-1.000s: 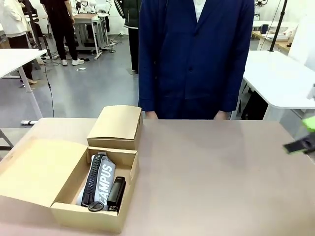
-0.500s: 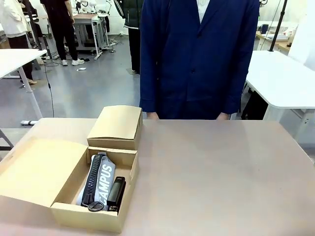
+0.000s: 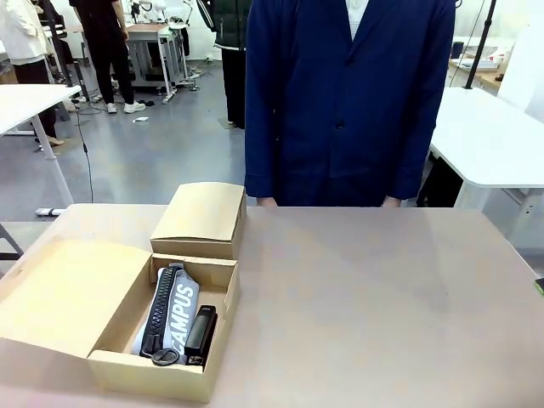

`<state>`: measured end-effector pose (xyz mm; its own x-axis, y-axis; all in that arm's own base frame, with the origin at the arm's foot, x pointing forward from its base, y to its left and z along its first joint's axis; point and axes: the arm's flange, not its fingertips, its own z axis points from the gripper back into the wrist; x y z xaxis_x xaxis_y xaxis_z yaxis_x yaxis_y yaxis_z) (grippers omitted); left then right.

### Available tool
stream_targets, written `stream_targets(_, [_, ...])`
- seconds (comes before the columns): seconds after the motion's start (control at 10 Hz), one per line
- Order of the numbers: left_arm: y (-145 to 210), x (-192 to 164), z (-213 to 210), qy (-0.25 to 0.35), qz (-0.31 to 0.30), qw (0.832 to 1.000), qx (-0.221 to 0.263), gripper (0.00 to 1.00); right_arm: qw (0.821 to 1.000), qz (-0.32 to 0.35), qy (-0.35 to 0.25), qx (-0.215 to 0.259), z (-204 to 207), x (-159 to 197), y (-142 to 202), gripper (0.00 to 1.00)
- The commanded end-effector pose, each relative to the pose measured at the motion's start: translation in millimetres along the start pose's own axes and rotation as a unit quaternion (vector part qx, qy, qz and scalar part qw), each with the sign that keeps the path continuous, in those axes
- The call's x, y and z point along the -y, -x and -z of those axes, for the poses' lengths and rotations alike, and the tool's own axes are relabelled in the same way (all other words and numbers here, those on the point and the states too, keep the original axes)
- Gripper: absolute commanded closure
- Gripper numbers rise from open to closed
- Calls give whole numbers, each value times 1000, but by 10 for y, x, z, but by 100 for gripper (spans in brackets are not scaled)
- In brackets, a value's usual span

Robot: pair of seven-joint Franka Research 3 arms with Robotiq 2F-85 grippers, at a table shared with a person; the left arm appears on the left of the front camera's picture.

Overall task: Place items inside the box.
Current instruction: Close the lid of the Mailer Box closest to the robot.

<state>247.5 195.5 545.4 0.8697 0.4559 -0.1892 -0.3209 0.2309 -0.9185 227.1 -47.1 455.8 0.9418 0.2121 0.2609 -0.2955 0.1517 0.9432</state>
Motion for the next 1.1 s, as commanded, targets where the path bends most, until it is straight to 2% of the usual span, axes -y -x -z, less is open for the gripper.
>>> stream_targets(0.0, [30,-10,-21,-3,5,1000,-5,0,1000,-8,-5,4,-26,-49,-5,0])
stream_targets(0.9, [0,0,0,0,0,1000,0,0,1000,-8,-5,4,-26,-49,-5,0])
stream_targets(1.0, [169,127,-28,-19,157,983,-93,0,1000,-8,-5,4,-26,-49,-5,0])
